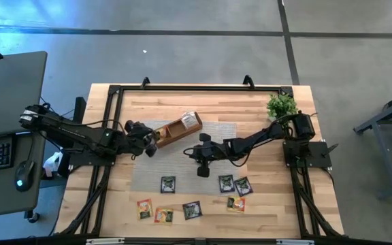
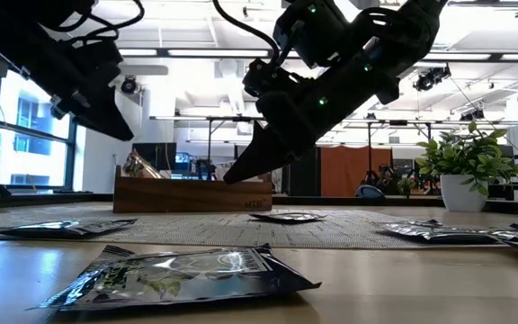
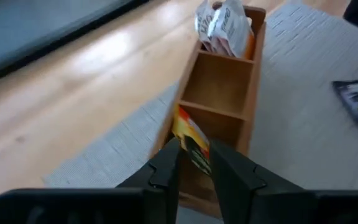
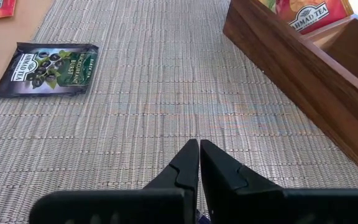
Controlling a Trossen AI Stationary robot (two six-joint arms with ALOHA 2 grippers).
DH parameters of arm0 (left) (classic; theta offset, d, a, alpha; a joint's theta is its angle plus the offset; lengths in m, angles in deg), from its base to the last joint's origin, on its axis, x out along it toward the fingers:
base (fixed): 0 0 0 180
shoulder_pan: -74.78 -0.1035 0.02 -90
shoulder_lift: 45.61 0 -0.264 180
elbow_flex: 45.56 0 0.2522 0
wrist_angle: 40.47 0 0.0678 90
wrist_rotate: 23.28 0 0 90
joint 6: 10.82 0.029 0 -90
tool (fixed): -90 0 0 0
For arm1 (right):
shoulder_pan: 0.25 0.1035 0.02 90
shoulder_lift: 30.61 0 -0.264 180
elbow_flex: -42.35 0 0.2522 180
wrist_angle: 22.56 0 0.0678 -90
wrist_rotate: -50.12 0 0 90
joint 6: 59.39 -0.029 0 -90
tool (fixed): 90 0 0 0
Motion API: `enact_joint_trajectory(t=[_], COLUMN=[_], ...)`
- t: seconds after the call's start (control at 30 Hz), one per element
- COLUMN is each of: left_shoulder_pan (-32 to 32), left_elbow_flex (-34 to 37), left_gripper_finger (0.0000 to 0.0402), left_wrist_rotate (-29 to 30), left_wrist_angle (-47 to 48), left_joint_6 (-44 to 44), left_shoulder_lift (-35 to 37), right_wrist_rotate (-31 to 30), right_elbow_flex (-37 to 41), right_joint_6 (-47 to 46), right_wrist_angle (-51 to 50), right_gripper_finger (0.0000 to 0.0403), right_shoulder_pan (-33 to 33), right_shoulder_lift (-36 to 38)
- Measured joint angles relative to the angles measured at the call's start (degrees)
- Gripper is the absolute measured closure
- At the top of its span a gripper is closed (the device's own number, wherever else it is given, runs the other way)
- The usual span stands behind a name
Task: Pick & Place Tea
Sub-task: Put the yellow tea bag into the middle section of the wooden organizer
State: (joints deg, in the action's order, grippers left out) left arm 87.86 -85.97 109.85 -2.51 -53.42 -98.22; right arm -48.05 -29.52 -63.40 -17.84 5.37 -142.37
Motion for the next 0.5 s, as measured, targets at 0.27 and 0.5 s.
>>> enact_joint_trajectory(t=[0.27,0.5], left_shoulder_pan=[0.0,-1.8], left_elbow_flex=[0.0,0.0], left_gripper_finger=[0.0316,0.0316], left_wrist_rotate=[-0.1,-0.8], left_wrist_angle=[-0.5,-2.6], left_joint_6=[-2.6,-5.7], left_shoulder_lift=[-4.4,-8.5], right_wrist_rotate=[1.0,1.2], right_elbow_flex=[0.0,0.0], right_joint_6=[0.1,0.1], right_wrist_angle=[0.0,0.0], right_gripper_finger=[0.0391,0.0391], right_shoulder_pan=[0.0,0.0], right_shoulder_lift=[0.0,0.0])
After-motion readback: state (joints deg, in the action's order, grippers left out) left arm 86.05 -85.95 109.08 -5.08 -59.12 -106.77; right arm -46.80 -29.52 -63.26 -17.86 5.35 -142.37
